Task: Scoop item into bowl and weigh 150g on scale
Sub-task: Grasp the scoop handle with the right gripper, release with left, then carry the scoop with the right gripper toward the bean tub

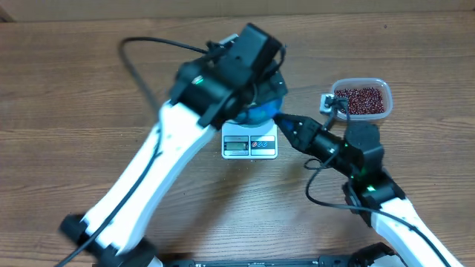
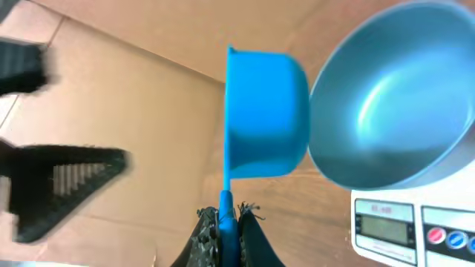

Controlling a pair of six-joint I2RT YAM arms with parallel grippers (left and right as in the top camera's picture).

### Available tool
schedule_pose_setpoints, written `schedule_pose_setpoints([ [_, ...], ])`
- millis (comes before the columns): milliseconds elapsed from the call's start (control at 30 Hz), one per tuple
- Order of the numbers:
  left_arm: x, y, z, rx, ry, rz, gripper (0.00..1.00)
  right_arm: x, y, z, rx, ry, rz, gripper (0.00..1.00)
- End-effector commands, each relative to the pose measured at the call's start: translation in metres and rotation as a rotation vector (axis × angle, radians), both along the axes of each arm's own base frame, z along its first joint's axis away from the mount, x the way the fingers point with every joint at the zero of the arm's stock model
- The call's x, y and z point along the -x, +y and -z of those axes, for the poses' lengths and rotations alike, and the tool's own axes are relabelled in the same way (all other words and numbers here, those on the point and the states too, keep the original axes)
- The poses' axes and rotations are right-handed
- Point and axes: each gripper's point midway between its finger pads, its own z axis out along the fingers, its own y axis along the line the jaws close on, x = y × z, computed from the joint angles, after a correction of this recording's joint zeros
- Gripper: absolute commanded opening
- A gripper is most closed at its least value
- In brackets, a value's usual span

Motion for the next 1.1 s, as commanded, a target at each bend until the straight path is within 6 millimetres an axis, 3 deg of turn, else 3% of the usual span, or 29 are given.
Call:
schedule_pose_setpoints([
  [0, 0.009, 0.037, -0.058, -0.119, -0.218, 0.075, 1.00, 0.004, -0.019, -0.048, 0.087, -0.141, 0.029, 0.04],
  [167, 0.017, 0.048, -0.060, -0.190, -0.227, 0.125, 1.00, 0.017, -0.049, -0.071, 0.214, -0.147, 0.115, 0.04],
  [367, 0.020, 0.057, -0.022, -0.259, -0.126, 0.090, 0.97, 0.040, -0.076, -0.093, 0.311, -0.156, 0.206, 0.04],
  [467, 0.022, 0.064, 0.009, -0.297, -0.056, 0.038, 0.45, 0.052, -0.090, -0.098, 0.359, -0.142, 0.252, 0.04],
  [500, 0.023, 0.065, 0.018, -0.308, -0.039, 0.041, 0.07, 0.055, -0.094, -0.097, 0.372, -0.128, 0.269, 0.04],
  [633, 0.028, 0.064, 0.066, -0.370, 0.030, 0.074, 0.04, 0.066, -0.113, -0.090, 0.473, -0.069, 0.320, 0.04],
  [667, 0.030, 0.059, 0.087, -0.409, 0.039, 0.155, 0.04, 0.068, -0.115, -0.090, 0.489, -0.064, 0.322, 0.04],
  [833, 0.049, 0.045, 0.142, -0.512, 0.064, 0.370, 0.04, 0.069, -0.127, -0.092, 0.523, -0.050, 0.381, 0.04],
  [900, 0.062, 0.028, 0.162, -0.484, 0.075, 0.515, 0.04, 0.068, -0.130, -0.092, 0.531, -0.049, 0.400, 0.04],
  [967, 0.071, 0.014, 0.172, -0.441, 0.081, 0.615, 0.04, 0.066, -0.136, -0.092, 0.534, -0.043, 0.424, 0.04],
  [1067, 0.071, 0.009, 0.180, -0.422, 0.068, 0.639, 0.04, 0.063, -0.150, -0.092, 0.536, -0.027, 0.479, 0.04],
])
